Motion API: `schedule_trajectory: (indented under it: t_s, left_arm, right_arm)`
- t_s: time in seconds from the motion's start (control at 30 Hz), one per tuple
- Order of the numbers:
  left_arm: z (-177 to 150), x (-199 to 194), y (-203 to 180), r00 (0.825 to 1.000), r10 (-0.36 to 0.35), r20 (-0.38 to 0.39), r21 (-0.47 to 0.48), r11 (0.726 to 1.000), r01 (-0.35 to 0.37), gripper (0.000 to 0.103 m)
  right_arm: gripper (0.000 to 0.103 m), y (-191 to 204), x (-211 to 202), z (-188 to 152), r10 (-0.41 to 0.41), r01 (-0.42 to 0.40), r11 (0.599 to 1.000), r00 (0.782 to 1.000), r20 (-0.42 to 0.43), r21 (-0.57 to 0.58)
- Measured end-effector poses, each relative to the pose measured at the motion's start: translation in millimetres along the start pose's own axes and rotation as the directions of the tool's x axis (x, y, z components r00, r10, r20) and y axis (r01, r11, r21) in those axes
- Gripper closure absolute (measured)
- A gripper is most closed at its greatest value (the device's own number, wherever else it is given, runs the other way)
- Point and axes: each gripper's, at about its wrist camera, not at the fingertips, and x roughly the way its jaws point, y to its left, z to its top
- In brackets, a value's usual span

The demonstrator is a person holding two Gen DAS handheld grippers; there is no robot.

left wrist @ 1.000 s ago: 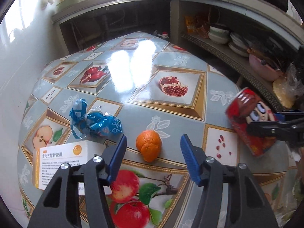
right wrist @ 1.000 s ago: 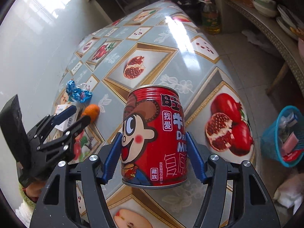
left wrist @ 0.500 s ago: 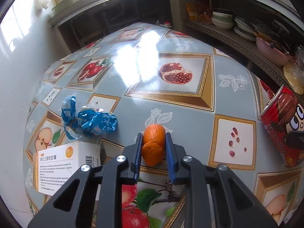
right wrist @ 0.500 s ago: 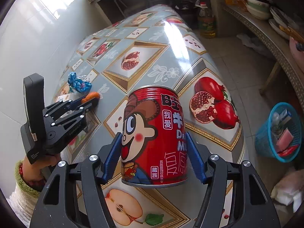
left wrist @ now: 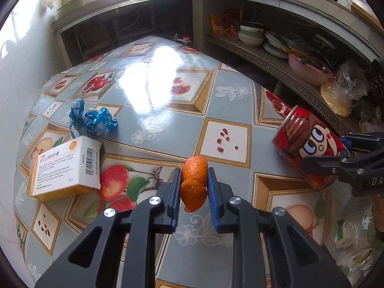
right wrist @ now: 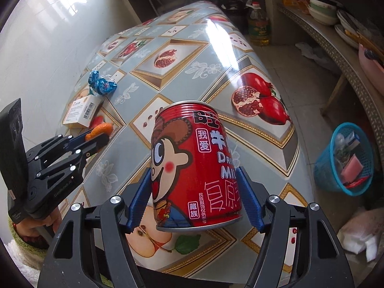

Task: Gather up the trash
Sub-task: 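Carry the red can and tangerine over the blue wastebasket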

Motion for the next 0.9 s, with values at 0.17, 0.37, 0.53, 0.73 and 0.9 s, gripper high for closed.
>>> schedule_trajectory:
  t_s: [0.17, 0.37, 0.53, 0.73, 0.9]
  left_arm:
    - [-6.6, -4.3, -6.9, 1.0, -0.001, 0.015, 0.012, 1.0, 0.001, 0.083]
    - [-9.6, -7.8, -10.0, 1.0, 0.003, 0.022, 0.02, 1.0, -0.003, 0.083]
    - [-9.9, -13.2, -10.9, 0.999, 0.009, 0.032, 0.021, 1.0, -0.009, 0.083]
    - [-10.3, -21.0, -11.2, 0.998, 0.025, 0.05, 0.022, 0.999, -0.026, 0.083]
    - [-8.8, -27.3, -10.6, 0.997, 0.035, 0.066, 0.023, 0.999, -0.036, 0.084]
  right_arm:
    - [0.039, 0.1, -4.2, -3.2, -0.007, 0.006, 1.0, 1.0, 0.017, 0.02]
    - [0.039, -7.8, -13.9, -8.4, 0.022, -0.025, 0.997, 0.999, 0.033, 0.068]
    - [0.039, -12.8, -22.3, -9.8, 0.031, -0.036, 0.995, 0.998, 0.048, 0.097]
    - [0.04, -13.5, -28.4, -10.3, 0.03, -0.037, 0.994, 0.997, 0.066, 0.106]
    - [0.04, -10.6, -32.3, -9.7, 0.044, -0.053, 0.993, 0.996, 0.082, 0.108]
